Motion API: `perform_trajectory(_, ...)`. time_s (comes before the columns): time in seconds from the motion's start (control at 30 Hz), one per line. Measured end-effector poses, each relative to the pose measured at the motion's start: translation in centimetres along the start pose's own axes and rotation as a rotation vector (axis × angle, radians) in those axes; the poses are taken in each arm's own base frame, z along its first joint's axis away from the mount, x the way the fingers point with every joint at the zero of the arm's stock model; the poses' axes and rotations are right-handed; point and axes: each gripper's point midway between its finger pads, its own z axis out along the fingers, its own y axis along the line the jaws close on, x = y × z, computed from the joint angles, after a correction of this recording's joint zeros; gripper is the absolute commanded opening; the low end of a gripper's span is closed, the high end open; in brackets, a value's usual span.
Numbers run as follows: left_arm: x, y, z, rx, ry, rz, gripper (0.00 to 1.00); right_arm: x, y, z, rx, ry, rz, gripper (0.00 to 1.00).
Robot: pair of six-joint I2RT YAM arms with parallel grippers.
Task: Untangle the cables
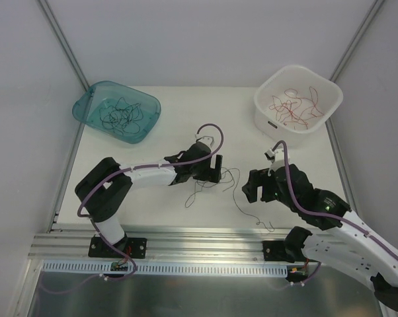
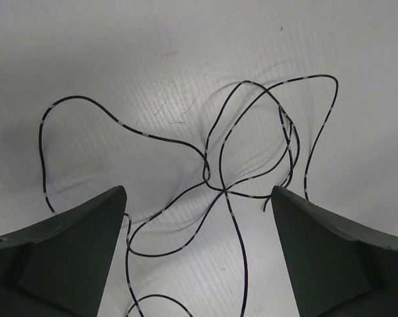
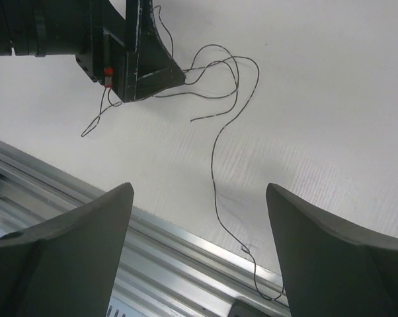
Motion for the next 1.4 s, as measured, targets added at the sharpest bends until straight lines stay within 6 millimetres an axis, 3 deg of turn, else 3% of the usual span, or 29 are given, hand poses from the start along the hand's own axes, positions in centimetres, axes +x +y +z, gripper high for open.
perform_trajectory(0.23,0.8,0.4,2.2,-0.032,0.04,0.0,0.79,0.9,-0.4,-0.1,0.005,0.011,0.016,0.86)
perform_trajectory(0.33,0.3,0.2,2.6,-0.039,0.034,-0.01,0.63,1.2,-0.5,0.0,0.008,0.016,0.021,0.86)
perform_trajectory(0.37,0.4,0.3,2.8,-0.047,0.035,-0.011,0.5,1.3,-0.5,0.0,0.008,0.017,0.022,0.86)
perform_trajectory(0.47,0.3,0.7,3.3,-0.072,0.027,-0.019,0.25,1.6,-0.6,0.0,0.009,0.019,0.026,0.86)
perform_trajectory(0.5,0.4,1.0,3.4,-0.086,0.029,-0.023,0.1,1.7,-0.7,0.0,0.009,0.02,0.028,0.86)
perform_trajectory(0.53,0.4,1.1,3.4,-0.094,0.027,-0.028,0.04,1.7,-0.7,-0.1,0.009,0.02,0.03,0.86)
perform_trajectory(0.57,0.4,1.3,3.5,-0.102,0.027,-0.025,0.0,1.8,-0.7,-0.1,0.009,0.02,0.031,0.86)
perform_trajectory(0.8,0.2,1.9,2.3,-0.147,0.024,-0.008,0.0,2.0,-1.0,-0.4,0.013,0.023,0.035,0.86)
perform_trajectory(0.93,-2.7,0.9,-1.6,-0.121,-0.041,0.011,0.0,2.3,-1.4,-0.7,0.026,0.027,0.034,0.91)
perform_trajectory(1.0,-5.5,0.0,-4.3,-0.095,-0.107,0.013,0.0,2.3,-1.7,-0.9,0.037,0.024,0.035,0.95)
perform_trajectory(1.13,-13.3,-1.0,-11.1,-0.037,-0.299,-0.016,0.0,2.7,-2.5,-1.4,0.064,0.022,0.036,0.99)
perform_trajectory(1.27,-19.5,1.1,-18.6,-0.043,-0.482,-0.072,0.0,2.9,-3.3,-2.0,0.093,0.014,0.035,1.0)
perform_trajectory(1.4,-23.5,3.4,-25.2,-0.074,-0.618,-0.095,0.0,3.0,-4.0,-2.5,0.116,0.005,0.032,1.0)
